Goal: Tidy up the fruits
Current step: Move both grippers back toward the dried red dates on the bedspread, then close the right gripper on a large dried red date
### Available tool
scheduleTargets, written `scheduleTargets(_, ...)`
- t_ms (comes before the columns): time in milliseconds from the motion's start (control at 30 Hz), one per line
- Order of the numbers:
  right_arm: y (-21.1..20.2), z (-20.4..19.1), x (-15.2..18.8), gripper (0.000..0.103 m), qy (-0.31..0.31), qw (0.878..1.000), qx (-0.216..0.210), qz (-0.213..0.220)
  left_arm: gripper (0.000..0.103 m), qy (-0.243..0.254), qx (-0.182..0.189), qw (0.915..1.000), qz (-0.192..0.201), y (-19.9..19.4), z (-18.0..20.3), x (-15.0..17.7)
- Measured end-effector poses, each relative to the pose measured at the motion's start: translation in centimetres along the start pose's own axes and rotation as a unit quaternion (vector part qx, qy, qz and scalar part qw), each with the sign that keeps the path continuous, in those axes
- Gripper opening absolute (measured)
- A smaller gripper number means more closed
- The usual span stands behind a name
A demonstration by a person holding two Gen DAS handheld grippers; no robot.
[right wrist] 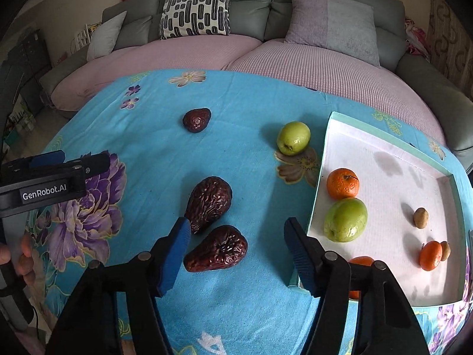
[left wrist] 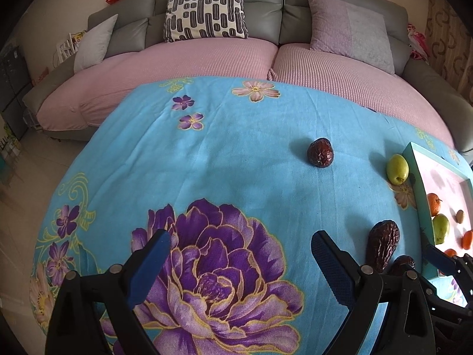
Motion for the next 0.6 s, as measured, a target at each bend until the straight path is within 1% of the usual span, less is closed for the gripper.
scheduleTargets(100,0.9,0.2,0.4,0.053,0.005,1.000,-0.003,-0.015,0.097,0.002,0.000,1.0000,-0.001,0.1,0.2,0.0)
scheduleTargets(233,1.6,0.1,0.8,0.049,0.010,0.999,-0.016,-0.026,0.097,0.004,0.001,1.0000,-0.002,0.2,0.3,0.1)
scheduleTargets(333,2.1,-0.1,1.0,0.048,0.014,0.999,-0.027,-0.031,0.097,0.006,0.000,1.0000,-0.002,0.2,0.5,0.0)
scheduleTargets(433,2.1,-0.1,1.0,0.043,0.019,0.999,-0.039,-0.032,0.097,0.008,0.001,1.0000,-0.002,0.2,0.6,0.0)
scheduleTargets(500,2.3,-0.2,1.0,0.042,0.018,0.998,-0.042,-0.033,0.097,0.010,0.002,0.9999,-0.002,0.2,0.8,0.0)
scheduleTargets(533,2.3,-0.3,1.0,0.040,0.019,0.998,-0.046,-0.033,0.097,0.011,0.002,0.9999,-0.002,0.2,0.8,0.0)
scheduleTargets(600,2.2,-0.4,1.0,0.040,0.018,0.998,-0.046,-0.032,0.097,0.012,0.003,0.9999,-0.001,0.2,0.9,0.0)
Point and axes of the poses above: each gripper's, at about its wrist camera, not at the fingertips, and y roughly the way its jaws point, z to its right, x to its underside, the point moved 7 cm from there along y, roughly the way its jaws point, and after that the axes turned 1 degree about z, right-handed, at the moved point
